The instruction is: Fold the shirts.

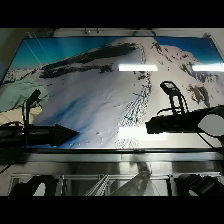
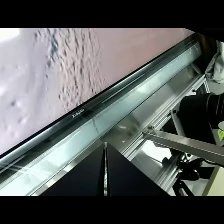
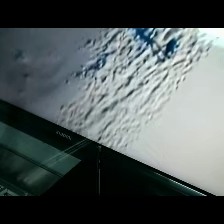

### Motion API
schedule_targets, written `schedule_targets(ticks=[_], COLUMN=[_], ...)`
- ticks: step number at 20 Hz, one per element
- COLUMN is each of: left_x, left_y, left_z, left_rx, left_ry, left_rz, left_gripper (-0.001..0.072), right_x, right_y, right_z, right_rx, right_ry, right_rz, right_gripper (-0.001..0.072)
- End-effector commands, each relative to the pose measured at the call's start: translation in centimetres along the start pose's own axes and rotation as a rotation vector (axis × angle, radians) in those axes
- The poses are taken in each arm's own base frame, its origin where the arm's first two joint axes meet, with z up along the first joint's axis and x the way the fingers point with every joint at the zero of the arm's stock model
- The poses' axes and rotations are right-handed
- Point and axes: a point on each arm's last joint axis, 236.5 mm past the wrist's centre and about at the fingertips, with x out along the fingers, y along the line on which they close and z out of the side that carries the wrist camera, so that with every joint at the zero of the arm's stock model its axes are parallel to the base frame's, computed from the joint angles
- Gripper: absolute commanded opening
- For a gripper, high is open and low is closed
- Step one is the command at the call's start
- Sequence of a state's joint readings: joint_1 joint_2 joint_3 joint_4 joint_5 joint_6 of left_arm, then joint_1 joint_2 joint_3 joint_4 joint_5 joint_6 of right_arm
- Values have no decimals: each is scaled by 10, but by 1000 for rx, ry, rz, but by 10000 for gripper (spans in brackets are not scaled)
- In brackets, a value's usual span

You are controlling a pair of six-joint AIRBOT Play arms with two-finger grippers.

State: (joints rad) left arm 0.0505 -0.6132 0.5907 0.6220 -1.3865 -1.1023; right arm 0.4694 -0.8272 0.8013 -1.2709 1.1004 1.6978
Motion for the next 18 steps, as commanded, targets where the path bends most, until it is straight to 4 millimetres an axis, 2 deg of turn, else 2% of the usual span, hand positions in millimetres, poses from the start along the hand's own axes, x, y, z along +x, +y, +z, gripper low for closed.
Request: schedule_targets(ticks=[1,3,4,5,6,7,8,10,11,13,14,16,18], left_x=[0,-4,-12,-27,-50,-80,-112,-184,-216,-259,-273,-288,-289], left_y=[3,6,15,29,49,69,89,137,164,219,247,296,343], left_z=[-1,4,12,24,44,68,92,127,134,127,121,115,109], left_rx=[4,8,14,21,10,4,-10,-91,-166,-328,-409,-535,-605], left_ry=[4,-10,-19,-31,-61,-111,-173,-297,-347,-396,-422,-474,-456], left_rz=[15,32,85,170,282,394,498,680,726,762,746,677,642], left_gripper=[19,18,21,63,353,683,718,718,718,718,718,717,717], right_x=[0,0,0,0,0,0,0,0,0,0,0,0,0], right_y=[0,0,0,0,0,0,0,0,0,0,0,0,0], right_z=[0,0,0,0,0,0,0,0,0,0,0,0,0], right_rx=[-1,-1,-1,-1,-1,-1,-1,-1,-1,-1,-1,-1,-1], right_ry=[-1,-1,-1,-1,-1,-1,-1,-1,-1,-1,-1,-1,-1], right_rz=[0,0,0,0,0,0,0,0,0,0,0,0,0], right_gripper=[21,20,21,21,21,21,21,21,21,21,21,21,21])
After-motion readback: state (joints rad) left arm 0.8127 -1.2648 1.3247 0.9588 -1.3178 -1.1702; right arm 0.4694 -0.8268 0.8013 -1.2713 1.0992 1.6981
